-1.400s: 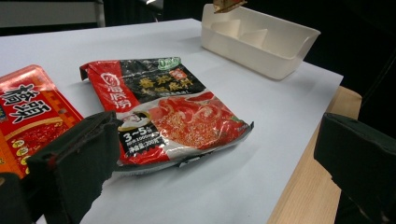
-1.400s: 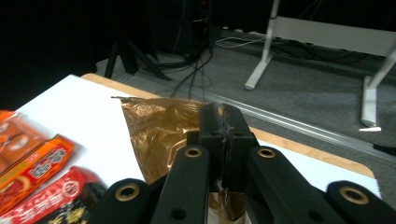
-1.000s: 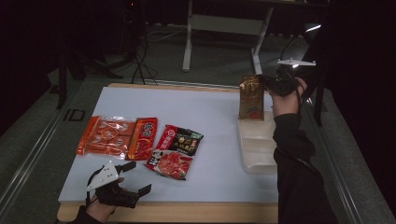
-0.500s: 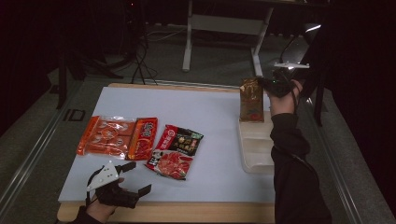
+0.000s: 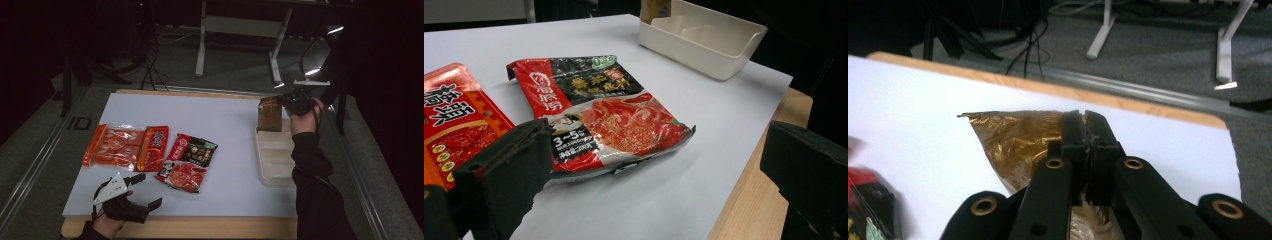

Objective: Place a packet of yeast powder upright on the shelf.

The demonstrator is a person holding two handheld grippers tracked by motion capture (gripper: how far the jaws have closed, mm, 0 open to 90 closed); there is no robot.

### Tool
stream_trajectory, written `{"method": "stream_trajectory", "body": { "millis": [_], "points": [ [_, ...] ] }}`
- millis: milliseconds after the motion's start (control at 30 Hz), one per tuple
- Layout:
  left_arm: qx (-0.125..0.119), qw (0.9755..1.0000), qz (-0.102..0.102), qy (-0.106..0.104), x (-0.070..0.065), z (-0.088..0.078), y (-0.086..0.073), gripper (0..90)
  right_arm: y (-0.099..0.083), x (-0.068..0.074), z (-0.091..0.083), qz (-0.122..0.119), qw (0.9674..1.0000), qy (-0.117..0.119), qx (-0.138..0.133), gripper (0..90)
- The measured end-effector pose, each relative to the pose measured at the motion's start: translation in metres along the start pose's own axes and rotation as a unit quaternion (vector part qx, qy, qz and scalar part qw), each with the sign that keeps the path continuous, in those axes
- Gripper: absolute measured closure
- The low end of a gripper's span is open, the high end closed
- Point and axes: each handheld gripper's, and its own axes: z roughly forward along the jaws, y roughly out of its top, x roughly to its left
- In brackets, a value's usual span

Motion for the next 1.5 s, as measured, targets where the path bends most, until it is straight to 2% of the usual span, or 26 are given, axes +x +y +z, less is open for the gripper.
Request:
{"method": "stream_trajectory", "body": {
  "millis": [133,300,367,400,433,467,567,633,833,867,1033,1100,1167,1200,1233,1267,1333,1433,1500],
  "points": [
    [0.001,1.0000,0.000,-0.001,0.000,0.001,0.000,0.9,-0.008,-0.005,0.001,0.001,0.9999,-0.004,0.011,88.6],
    [0.000,1.0000,0.001,-0.002,-0.001,0.001,0.000,0.9,-0.011,-0.009,-0.004,0.008,0.9998,-0.012,0.011,86.8],
    [0.002,1.0000,0.003,-0.001,0.000,0.001,0.000,0.9,-0.011,-0.010,-0.007,0.007,0.9998,-0.017,0.008,80.3],
    [0.002,1.0000,0.003,-0.001,0.000,0.001,0.000,0.9,-0.011,-0.010,-0.007,0.007,0.9998,-0.017,0.008,80.3],
    [0.004,1.0000,0.007,0.004,0.000,0.001,0.001,0.9,-0.010,-0.010,-0.009,0.010,0.9998,-0.016,0.004,75.1],
    [0.004,1.0000,0.007,0.004,0.000,0.002,0.000,0.9,-0.008,-0.009,-0.013,0.004,0.9999,-0.015,0.004,69.9],
    [0.001,0.9999,0.010,-0.001,-0.002,0.002,0.000,0.9,-0.006,-0.005,-0.021,-0.010,0.9997,-0.021,-0.002,62.7],
    [0.001,0.9999,0.014,-0.004,-0.002,0.002,0.001,0.9,-0.006,-0.004,-0.024,-0.011,0.9997,-0.021,-0.006,62.3],
    [-0.004,0.9997,0.021,-0.007,-0.004,0.002,0.001,0.9,-0.002,0.003,-0.042,-0.016,0.9994,-0.014,-0.028,52.5],
    [-0.006,0.9997,0.021,-0.008,-0.004,0.002,0.001,0.9,-0.002,0.009,-0.050,-0.020,0.9990,-0.010,-0.038,50.0],
    [-0.009,0.9998,0.015,-0.008,-0.003,0.001,0.001,0.9,-0.008,0.025,-0.063,-0.023,0.9983,0.014,-0.052,40.9],
    [-0.002,0.9997,-0.008,-0.024,-0.003,0.001,0.003,1.0,-0.012,0.032,-0.068,-0.025,0.9979,0.023,-0.056,35.4],
    [0.000,0.9991,-0.020,-0.036,-0.002,0.000,0.003,0.9,-0.017,0.039,-0.073,-0.030,0.9969,0.037,-0.063,30.5],
    [0.000,0.9991,-0.020,-0.036,-0.002,0.000,0.003,1.0,-0.017,0.039,-0.073,-0.030,0.9969,0.037,-0.063,30.5],
    [-0.001,0.9991,-0.019,-0.038,-0.003,0.000,0.004,1.0,-0.021,0.044,-0.076,-0.030,0.9959,0.050,-0.068,28.6],
    [-0.002,0.9992,-0.016,-0.036,-0.004,0.000,0.004,1.0,-0.028,0.051,-0.080,-0.030,0.9943,0.071,-0.074,23.0],
    [0.007,0.9995,-0.007,-0.032,-0.005,0.000,0.005,0.9,-0.035,0.058,-0.083,-0.033,0.9931,0.086,-0.072,17.9],
    [0.011,0.9993,-0.006,-0.035,-0.008,0.000,0.006,0.9,-0.051,0.072,-0.088,-0.040,0.9900,0.114,-0.073,13.9],
    [0.014,0.9992,-0.002,-0.037,-0.009,0.000,0.007,0.9,-0.058,0.079,-0.091,-0.043,0.9886,0.124,-0.073,13.4]
  ]
}}
